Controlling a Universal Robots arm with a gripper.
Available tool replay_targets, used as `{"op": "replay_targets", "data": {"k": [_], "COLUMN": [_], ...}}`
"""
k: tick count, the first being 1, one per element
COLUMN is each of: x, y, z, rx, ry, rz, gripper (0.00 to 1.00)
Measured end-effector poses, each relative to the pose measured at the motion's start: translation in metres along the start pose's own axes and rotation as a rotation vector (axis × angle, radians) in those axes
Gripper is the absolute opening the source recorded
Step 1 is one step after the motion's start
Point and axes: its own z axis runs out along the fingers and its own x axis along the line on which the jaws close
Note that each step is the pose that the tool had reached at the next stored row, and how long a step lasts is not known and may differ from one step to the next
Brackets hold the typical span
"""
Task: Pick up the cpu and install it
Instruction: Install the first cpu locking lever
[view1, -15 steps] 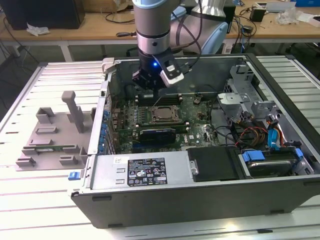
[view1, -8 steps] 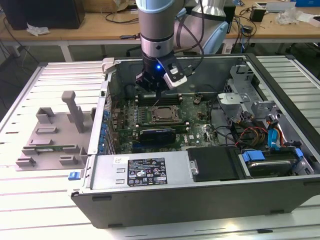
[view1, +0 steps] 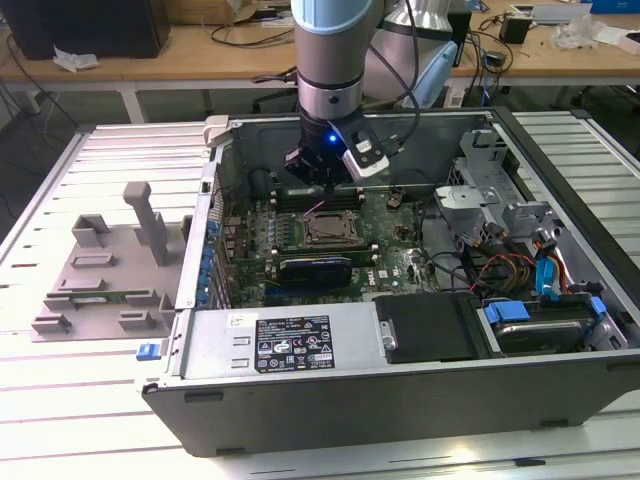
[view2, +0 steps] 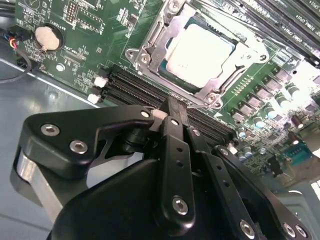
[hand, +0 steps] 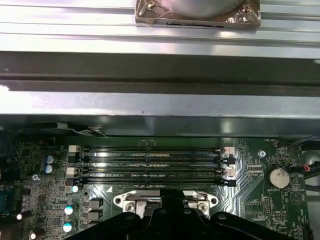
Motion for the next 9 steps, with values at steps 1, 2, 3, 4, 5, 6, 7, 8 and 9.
{"op": "replay_targets", "data": {"k": [1,2,3,4,5,6,7,8,9], "x": [0.0,0.0001,0.0003,0.0008,0.0015,0.003,0.0105,0.016,0.0173], "y": [-0.0001,-0.0003,-0.0004,-0.0006,-0.0007,-0.0008,-0.0009,-0.0011,-0.0013], "z": [0.0008,0.0016,0.0023,0.0029,0.0035,0.0043,0.0059,0.0075,0.0082], "rx": [0.0,0.0001,0.0002,0.0004,0.0004,0.0004,0.0005,0.0006,0.0007], "ry": [-0.0027,-0.0069,-0.0115,-0.0166,-0.0223,-0.0298,-0.0488,-0.0622,-0.0673], "rz": [-0.001,-0.001,-0.002,-0.003,-0.004,-0.006,-0.009,-0.011,-0.012], "gripper": [0.11,0.11,0.11,0.11,0.11,0.11,0.11,0.11,0.11]}}
